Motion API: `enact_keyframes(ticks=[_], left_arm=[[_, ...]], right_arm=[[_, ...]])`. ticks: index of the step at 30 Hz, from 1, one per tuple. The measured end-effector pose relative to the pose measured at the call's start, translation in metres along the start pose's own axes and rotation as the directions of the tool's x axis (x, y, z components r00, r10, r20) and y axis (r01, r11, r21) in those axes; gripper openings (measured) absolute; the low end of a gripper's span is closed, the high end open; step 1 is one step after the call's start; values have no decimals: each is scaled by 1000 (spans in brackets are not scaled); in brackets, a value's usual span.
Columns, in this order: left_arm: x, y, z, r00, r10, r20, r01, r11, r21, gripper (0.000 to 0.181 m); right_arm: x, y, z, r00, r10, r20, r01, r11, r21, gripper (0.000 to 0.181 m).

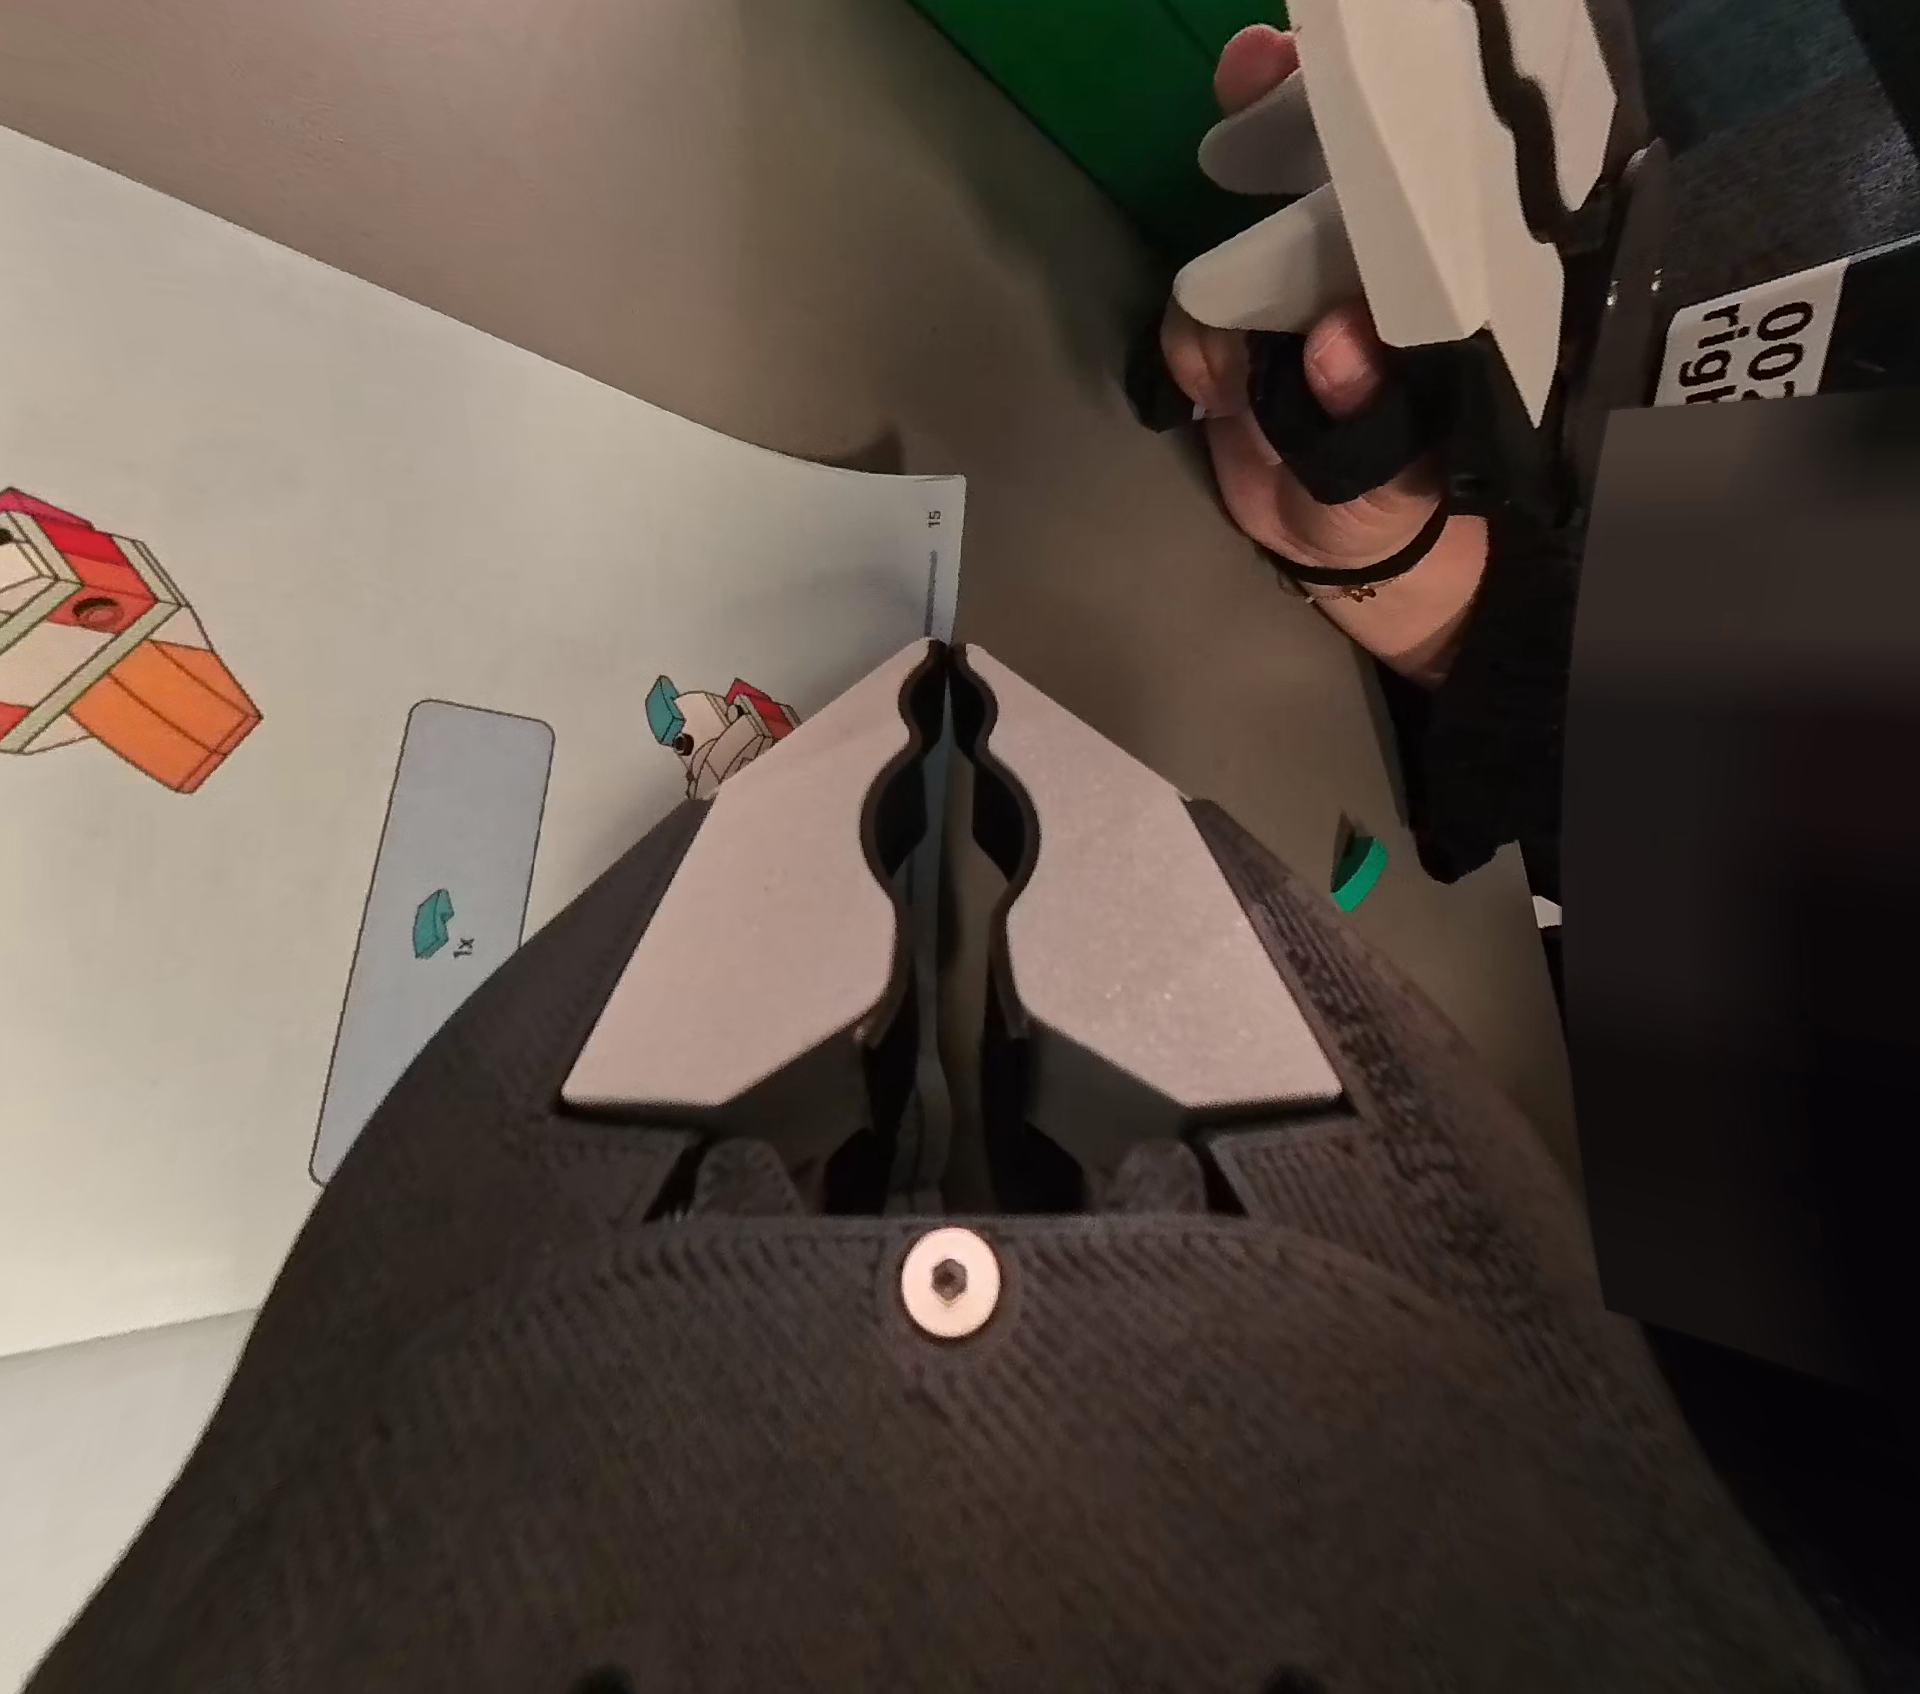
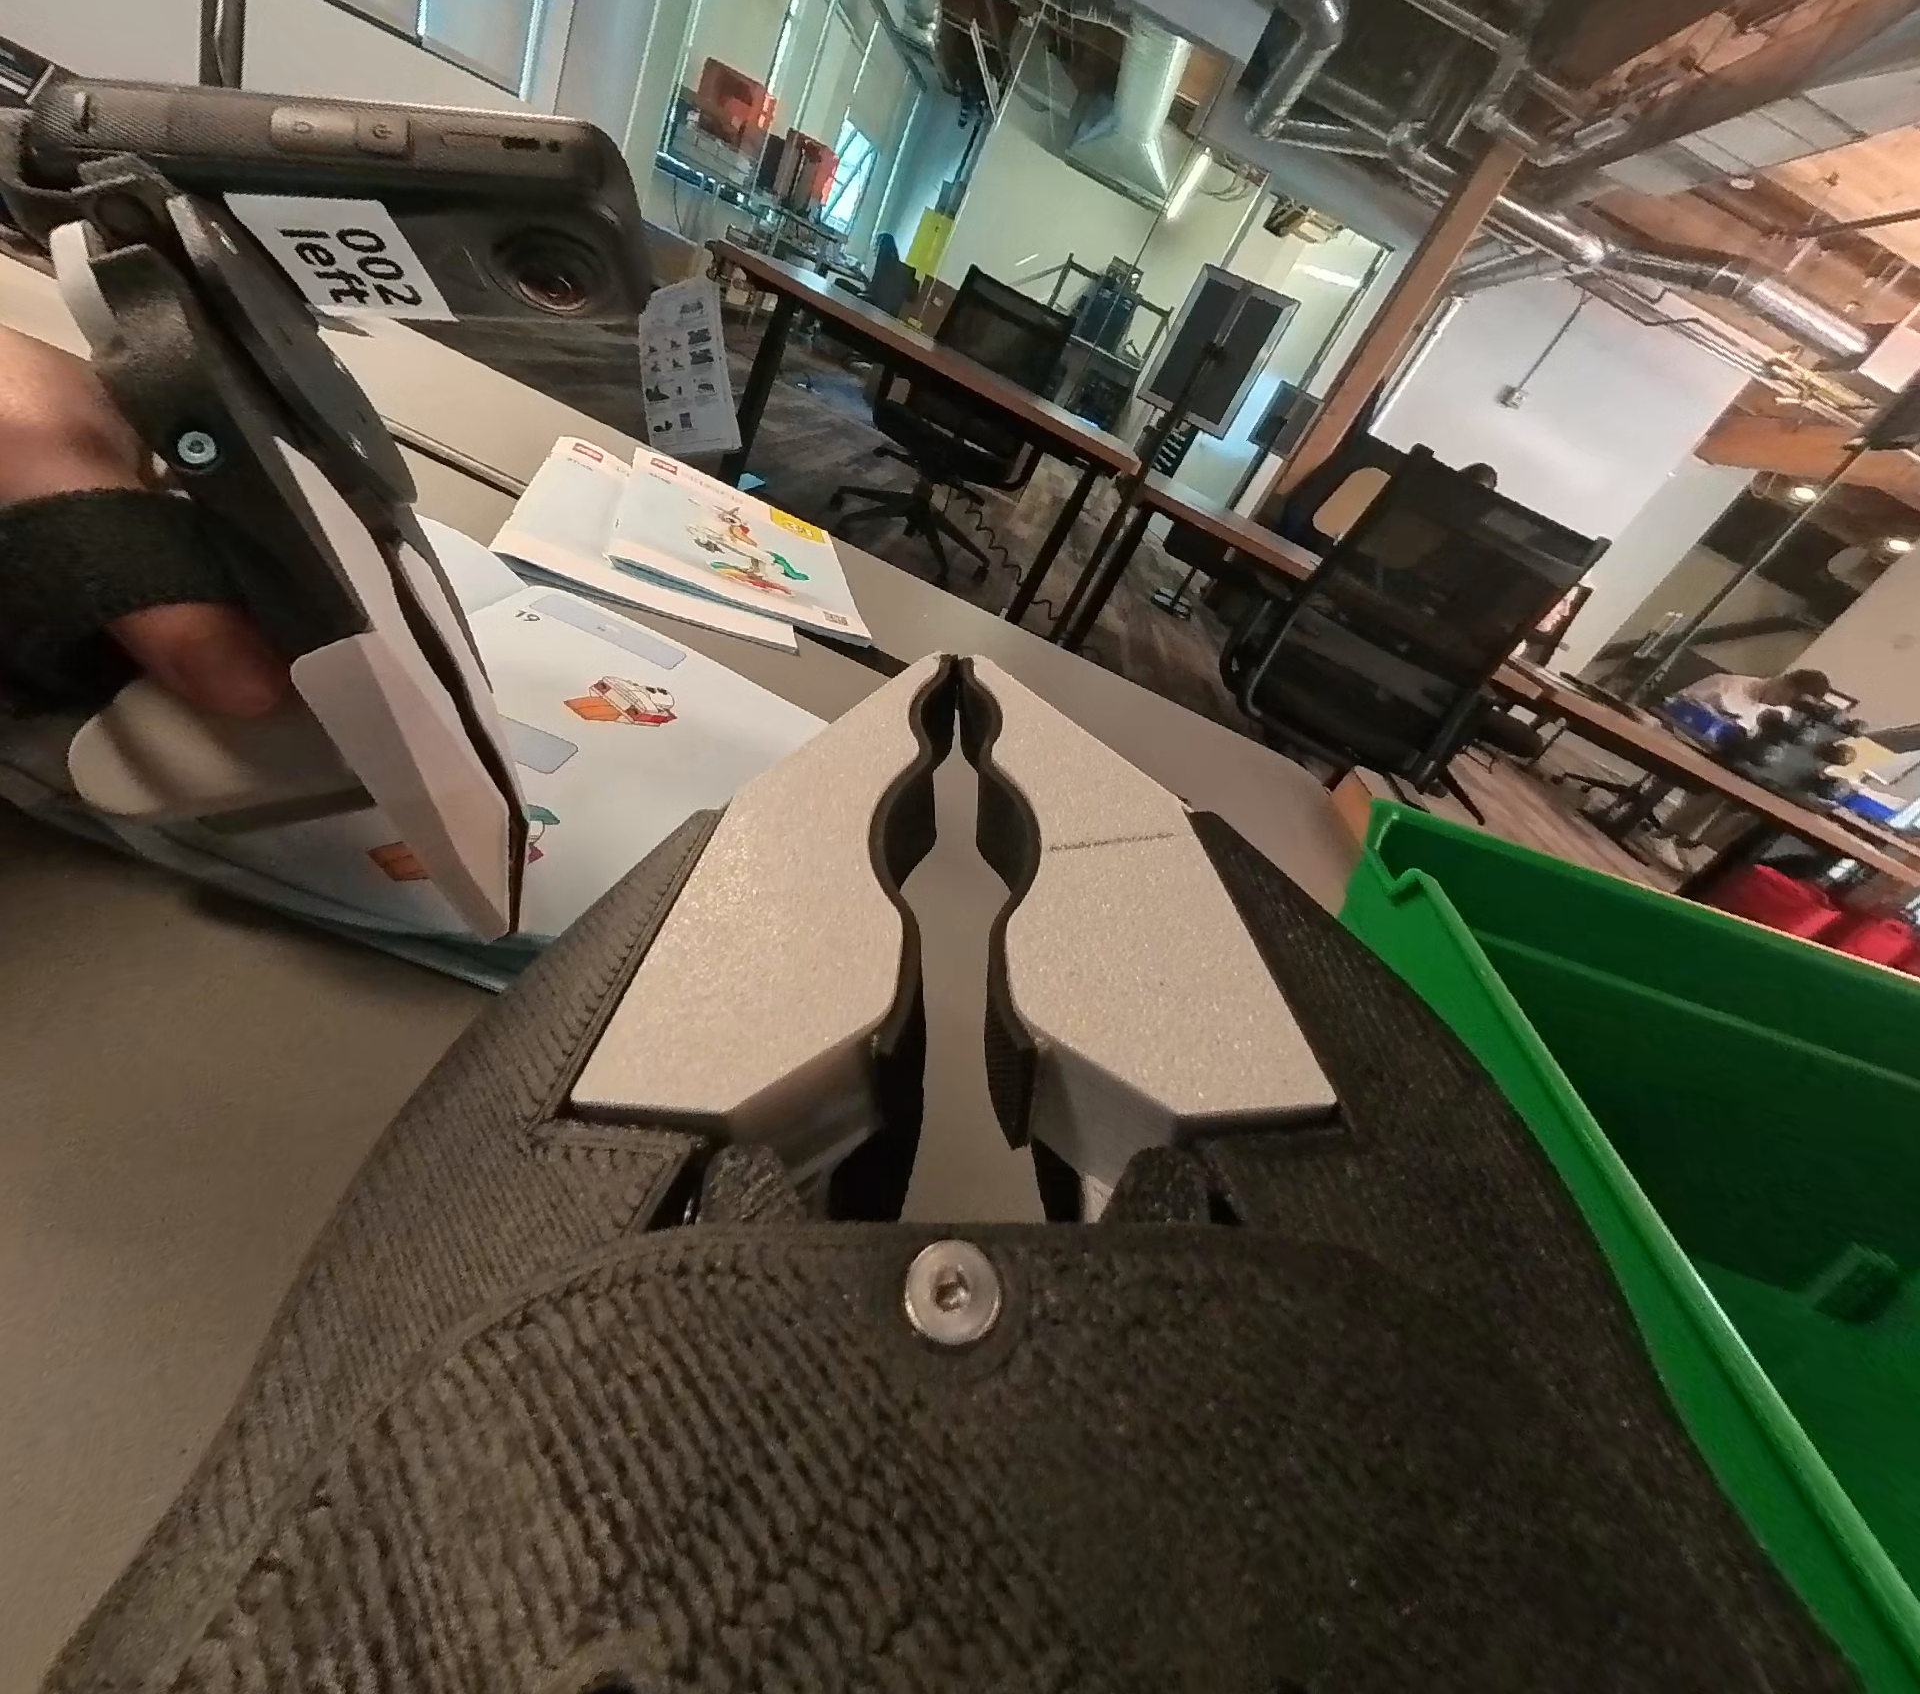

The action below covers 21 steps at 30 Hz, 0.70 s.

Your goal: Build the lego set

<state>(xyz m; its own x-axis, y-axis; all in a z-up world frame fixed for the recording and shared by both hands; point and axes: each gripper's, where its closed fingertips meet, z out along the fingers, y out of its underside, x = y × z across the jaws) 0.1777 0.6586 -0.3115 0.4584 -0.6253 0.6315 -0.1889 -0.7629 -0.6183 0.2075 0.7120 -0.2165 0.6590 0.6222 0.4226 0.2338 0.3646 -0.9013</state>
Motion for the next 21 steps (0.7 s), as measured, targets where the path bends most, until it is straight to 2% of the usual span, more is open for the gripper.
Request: enact_keyframes(ticks=[21], left_arm=[[0,1,1,1000,-6,-5,6,1000,-2,0]], right_arm=[[-1,0,0,1000,-5,2,5,1000,2,0]])
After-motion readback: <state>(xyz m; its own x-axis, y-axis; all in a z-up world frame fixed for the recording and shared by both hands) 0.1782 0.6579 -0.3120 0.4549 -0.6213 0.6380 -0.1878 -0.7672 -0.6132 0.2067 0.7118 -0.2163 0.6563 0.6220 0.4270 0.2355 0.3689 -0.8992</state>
